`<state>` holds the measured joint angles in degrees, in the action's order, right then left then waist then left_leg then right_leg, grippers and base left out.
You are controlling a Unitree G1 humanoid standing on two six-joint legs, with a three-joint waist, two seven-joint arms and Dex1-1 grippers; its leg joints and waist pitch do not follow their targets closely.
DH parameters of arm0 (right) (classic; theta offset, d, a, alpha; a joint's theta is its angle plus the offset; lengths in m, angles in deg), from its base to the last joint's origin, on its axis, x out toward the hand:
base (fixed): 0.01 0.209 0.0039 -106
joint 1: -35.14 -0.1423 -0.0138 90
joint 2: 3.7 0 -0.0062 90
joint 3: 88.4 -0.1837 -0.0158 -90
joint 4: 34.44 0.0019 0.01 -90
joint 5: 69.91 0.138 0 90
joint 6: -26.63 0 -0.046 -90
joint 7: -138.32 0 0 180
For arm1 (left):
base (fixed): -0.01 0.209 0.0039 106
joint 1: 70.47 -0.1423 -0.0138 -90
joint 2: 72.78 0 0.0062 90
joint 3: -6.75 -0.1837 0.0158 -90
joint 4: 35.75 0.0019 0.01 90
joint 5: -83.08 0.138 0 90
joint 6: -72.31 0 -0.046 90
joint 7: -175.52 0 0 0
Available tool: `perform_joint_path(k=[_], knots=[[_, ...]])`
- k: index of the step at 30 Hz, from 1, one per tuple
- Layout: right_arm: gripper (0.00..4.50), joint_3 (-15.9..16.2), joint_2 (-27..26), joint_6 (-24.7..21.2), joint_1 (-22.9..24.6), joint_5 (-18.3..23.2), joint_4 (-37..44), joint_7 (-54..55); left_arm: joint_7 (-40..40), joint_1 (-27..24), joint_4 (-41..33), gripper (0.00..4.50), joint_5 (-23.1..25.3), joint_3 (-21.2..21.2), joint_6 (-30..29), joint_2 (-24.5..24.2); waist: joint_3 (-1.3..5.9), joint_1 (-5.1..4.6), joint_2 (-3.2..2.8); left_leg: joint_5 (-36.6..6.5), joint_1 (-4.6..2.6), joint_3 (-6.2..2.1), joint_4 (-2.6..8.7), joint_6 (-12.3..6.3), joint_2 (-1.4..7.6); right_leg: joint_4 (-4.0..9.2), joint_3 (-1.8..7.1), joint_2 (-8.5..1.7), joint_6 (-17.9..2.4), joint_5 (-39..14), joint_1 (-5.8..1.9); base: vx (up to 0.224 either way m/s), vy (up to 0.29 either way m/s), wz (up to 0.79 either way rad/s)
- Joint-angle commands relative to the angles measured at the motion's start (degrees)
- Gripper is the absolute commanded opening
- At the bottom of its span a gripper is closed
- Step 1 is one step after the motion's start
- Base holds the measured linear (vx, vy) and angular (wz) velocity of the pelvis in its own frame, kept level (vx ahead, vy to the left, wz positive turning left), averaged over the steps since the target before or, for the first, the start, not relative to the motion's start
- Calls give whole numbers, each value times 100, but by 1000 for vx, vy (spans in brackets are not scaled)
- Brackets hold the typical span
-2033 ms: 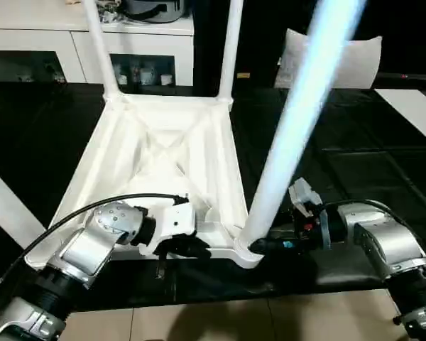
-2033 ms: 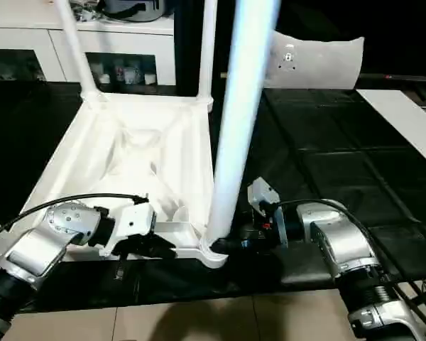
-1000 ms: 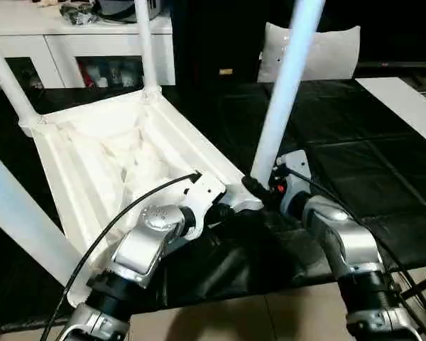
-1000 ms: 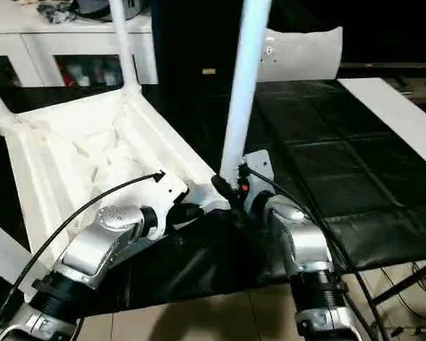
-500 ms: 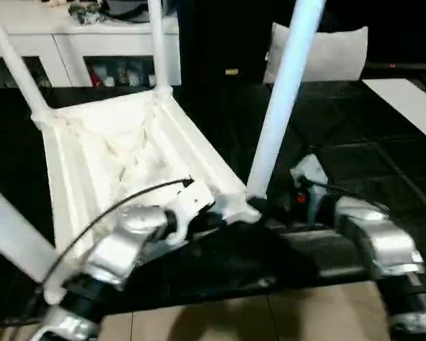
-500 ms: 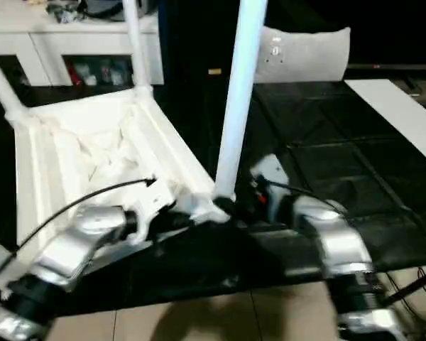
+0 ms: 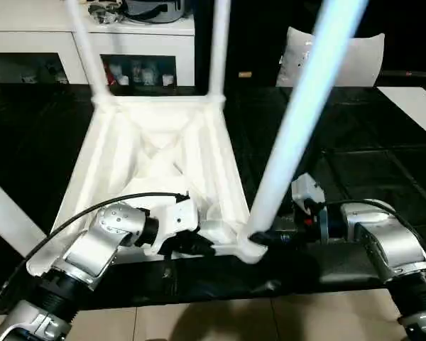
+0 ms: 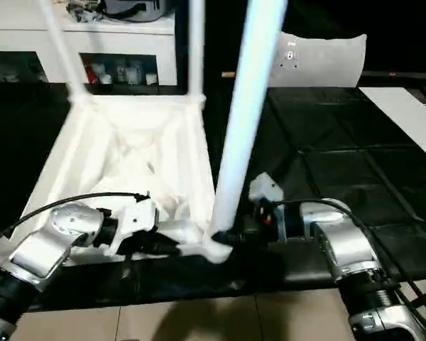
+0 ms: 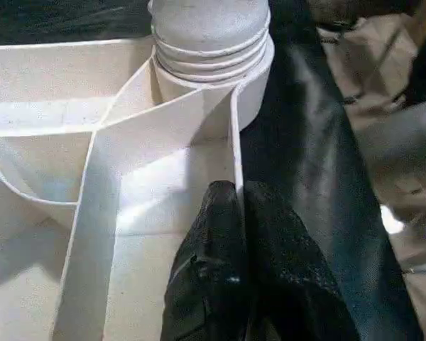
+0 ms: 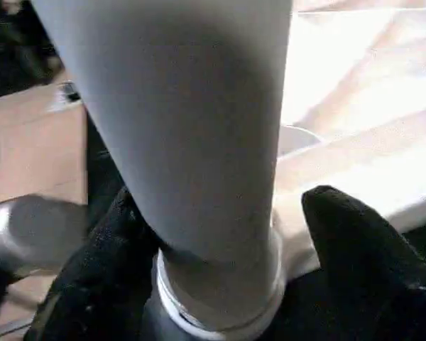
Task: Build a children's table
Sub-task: Rotate leg to tighten
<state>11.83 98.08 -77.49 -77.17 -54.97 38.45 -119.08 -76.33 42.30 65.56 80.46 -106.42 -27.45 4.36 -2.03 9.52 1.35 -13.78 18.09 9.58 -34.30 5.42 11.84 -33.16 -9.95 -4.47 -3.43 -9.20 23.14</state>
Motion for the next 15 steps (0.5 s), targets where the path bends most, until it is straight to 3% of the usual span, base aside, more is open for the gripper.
perform_joint_path(k=[1, 7, 15], knots=[[296, 40, 81, -37, -98, 118, -44, -179, -316, 111, 19, 0, 38, -292, 164, -2, 348, -37, 30, -156, 84, -21, 369, -481, 209, 369, 449, -488, -223, -1801, -392, 0, 0, 0], [239, 102, 53, -118, -134, 219, -208, -466, -365, 205, 209, 0, 86, -283, 315, 11, 350, -24, 44, -183, 95, -15, 363, -423, 190, 384, 439, -481, -166, -1887, -400, 0, 0, 0], [204, -2, -16, -388, -70, 472, -29, -495, -350, 138, 223, 0, -87, -165, 153, 85, 355, -6, 35, -157, 98, -15, 362, -392, 190, 389, 432, -478, -104, -1922, -399, 0, 0, 0]])
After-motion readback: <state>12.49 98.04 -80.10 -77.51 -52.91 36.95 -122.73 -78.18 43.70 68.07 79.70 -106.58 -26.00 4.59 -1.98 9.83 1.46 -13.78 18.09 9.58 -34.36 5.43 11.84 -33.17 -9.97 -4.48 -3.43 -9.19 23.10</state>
